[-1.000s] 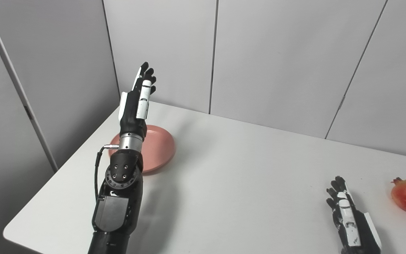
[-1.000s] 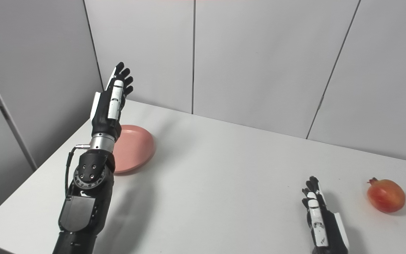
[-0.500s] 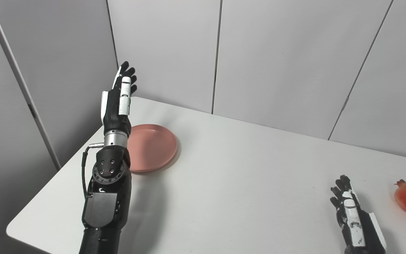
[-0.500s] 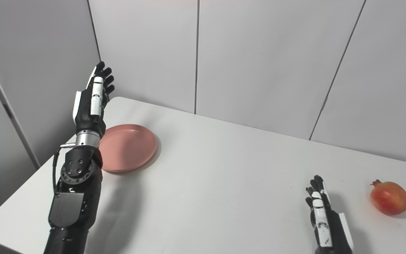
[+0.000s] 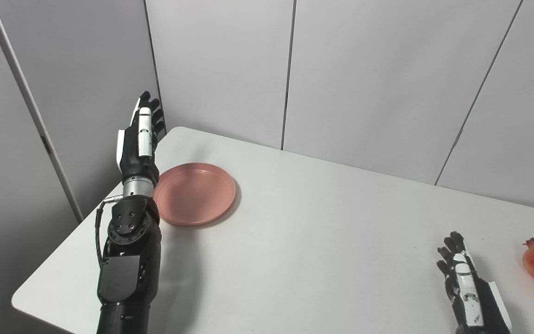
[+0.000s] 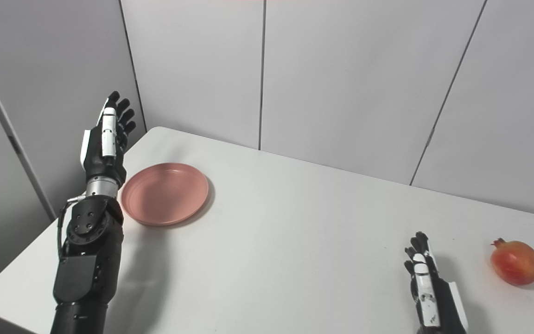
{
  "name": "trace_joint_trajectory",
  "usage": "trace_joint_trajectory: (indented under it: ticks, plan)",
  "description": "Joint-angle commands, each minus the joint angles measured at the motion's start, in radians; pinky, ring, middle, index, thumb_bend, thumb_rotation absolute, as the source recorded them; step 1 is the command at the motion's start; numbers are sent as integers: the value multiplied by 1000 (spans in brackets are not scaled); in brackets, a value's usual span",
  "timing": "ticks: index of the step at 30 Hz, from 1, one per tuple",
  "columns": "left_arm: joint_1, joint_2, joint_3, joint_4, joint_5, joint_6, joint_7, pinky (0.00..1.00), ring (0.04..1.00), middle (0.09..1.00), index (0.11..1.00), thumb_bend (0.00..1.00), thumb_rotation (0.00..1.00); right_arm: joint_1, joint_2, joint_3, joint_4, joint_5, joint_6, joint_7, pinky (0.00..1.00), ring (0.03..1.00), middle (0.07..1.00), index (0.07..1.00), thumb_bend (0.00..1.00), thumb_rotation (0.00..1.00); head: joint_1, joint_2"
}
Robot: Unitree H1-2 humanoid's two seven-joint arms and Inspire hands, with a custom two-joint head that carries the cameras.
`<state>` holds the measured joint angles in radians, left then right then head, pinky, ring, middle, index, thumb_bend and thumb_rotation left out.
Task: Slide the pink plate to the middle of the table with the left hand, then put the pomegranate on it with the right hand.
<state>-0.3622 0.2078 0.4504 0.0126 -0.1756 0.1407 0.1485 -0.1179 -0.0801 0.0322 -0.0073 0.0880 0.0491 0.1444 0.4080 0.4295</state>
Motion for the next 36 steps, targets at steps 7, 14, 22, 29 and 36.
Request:
trace_joint_trajectory:
  ticks: [7, 14, 22, 29, 36]
  plan:
    - [5, 48, 45, 4, -122, -43, -34, 994, 971, 965, 940, 352, 1000, -27, -6, -1, -28, -11, -53, 5, 1000, 1000, 1000, 1000, 42, 1000, 3, -2]
    - [26, 59, 66, 20, -188, -39, -37, 996, 974, 970, 946, 342, 1000, -29, -8, -4, -21, -1, -50, 11, 1000, 1000, 1000, 1000, 52, 1000, 10, -3]
    - [38, 69, 87, 29, -240, -30, -27, 981, 966, 964, 946, 335, 1000, -30, -10, -6, -22, -6, -43, 5, 1000, 1000, 1000, 1000, 56, 1000, 18, -2]
    - [50, 82, 93, 36, -261, -29, -37, 990, 968, 966, 948, 324, 1000, -28, -9, -4, -33, -5, -33, 6, 1000, 1000, 1000, 1000, 49, 1000, 18, 1]
    - [64, 90, 102, 64, -295, -34, -50, 991, 962, 954, 937, 310, 1000, -30, -9, -7, -33, 1, -35, 8, 1000, 1000, 1000, 1000, 44, 1000, 19, 2]
